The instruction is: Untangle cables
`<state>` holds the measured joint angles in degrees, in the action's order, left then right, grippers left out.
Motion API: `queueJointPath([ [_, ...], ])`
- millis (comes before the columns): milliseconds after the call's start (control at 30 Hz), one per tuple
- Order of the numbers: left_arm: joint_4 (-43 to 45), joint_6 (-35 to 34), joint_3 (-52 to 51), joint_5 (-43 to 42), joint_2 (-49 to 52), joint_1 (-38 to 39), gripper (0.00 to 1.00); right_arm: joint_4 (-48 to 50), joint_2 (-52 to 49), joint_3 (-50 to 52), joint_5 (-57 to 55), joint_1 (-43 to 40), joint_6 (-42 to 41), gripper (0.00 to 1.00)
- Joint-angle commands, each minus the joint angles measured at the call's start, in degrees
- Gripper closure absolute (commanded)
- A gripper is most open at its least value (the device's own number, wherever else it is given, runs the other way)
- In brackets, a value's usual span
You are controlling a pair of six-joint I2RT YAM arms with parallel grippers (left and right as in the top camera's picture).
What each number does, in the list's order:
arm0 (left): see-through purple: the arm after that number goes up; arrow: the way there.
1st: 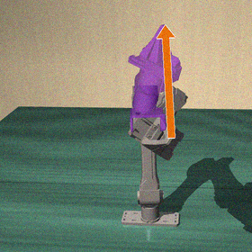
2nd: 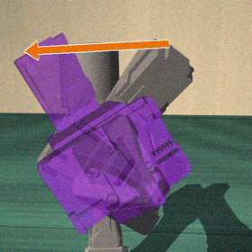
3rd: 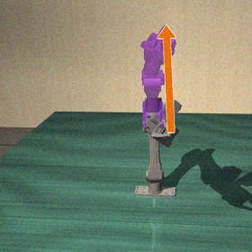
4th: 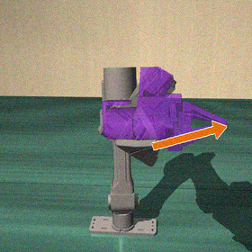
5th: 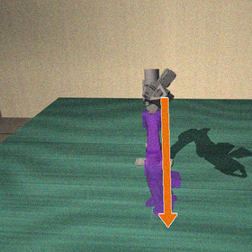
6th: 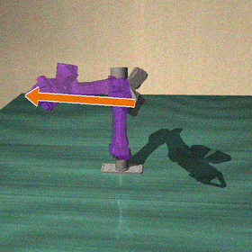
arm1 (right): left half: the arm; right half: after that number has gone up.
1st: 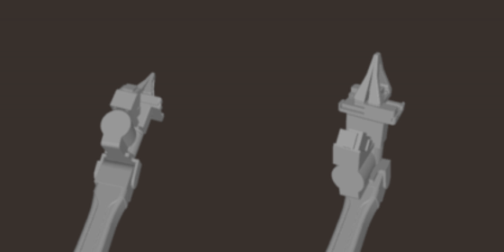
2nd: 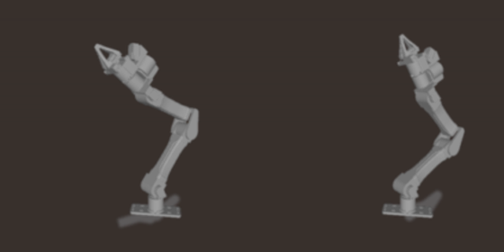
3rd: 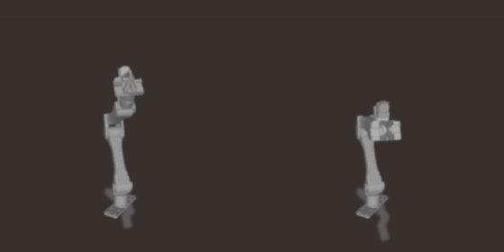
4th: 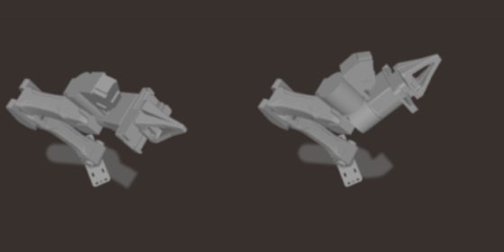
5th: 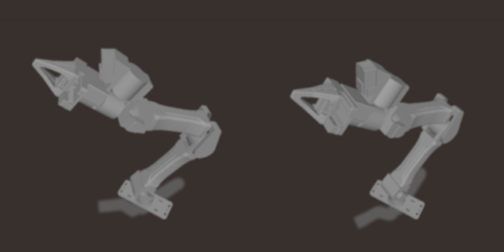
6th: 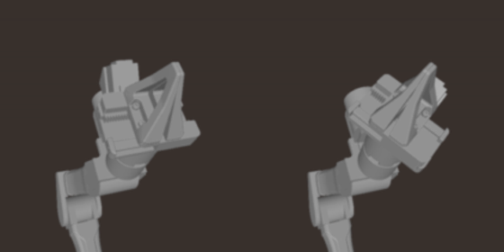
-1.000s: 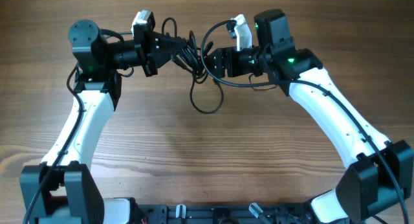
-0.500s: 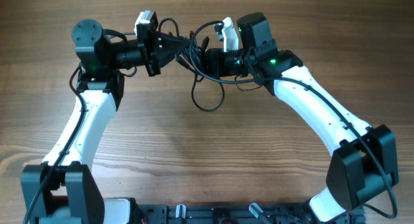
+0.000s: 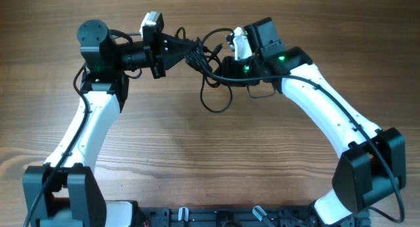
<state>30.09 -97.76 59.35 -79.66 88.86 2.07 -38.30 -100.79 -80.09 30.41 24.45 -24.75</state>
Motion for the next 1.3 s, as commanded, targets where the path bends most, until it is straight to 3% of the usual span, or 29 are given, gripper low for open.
queueJointPath([
  [0, 1.44, 1.33, 1.68, -1.29, -1.75, -0.52, 0.96, -5.27, -1.01, 1.09, -8.24, -3.21, 3.82, 0.83],
  [267, 1.46, 1.36, 1.68, -1.29, -1.75, -0.52, 0.96, -16.68, -0.70, 1.05, -6.12, -9.46, 11.69, 0.83],
  [400, 1.46, 1.36, 1.68, -1.29, -1.75, -0.52, 0.96, -21.51, 0.44, -0.22, -8.61, -9.94, 15.30, 0.76],
  [533, 1.46, 1.57, 1.68, -1.29, -1.75, -0.52, 0.96, -27.50, 1.07, -5.35, -19.06, -12.70, 11.43, 0.49],
  [700, 1.49, 1.68, 1.68, -1.29, -1.75, -0.87, 0.96, -30.64, 1.07, -9.77, -24.30, -16.04, 10.73, 0.40],
  [833, 1.46, 3.06, 1.68, -1.29, -1.75, -2.80, 0.96, -33.86, 1.07, -10.67, -33.51, -18.73, 8.02, 0.39],
  [967, 1.46, 4.24, 1.68, -1.25, -1.75, -5.20, 0.96, -33.75, 1.07, -10.67, -29.44, -20.68, 6.82, 0.39],
  [1100, 1.46, 5.86, 1.68, -1.25, -1.75, -5.84, 0.96, -32.54, 1.05, -10.67, -17.16, -20.70, 12.39, 0.40],
  [1267, 0.39, 14.84, 1.68, -1.27, -1.75, -4.13, 0.96, -32.54, 1.05, -10.38, -7.43, -18.86, 16.90, 0.43],
])
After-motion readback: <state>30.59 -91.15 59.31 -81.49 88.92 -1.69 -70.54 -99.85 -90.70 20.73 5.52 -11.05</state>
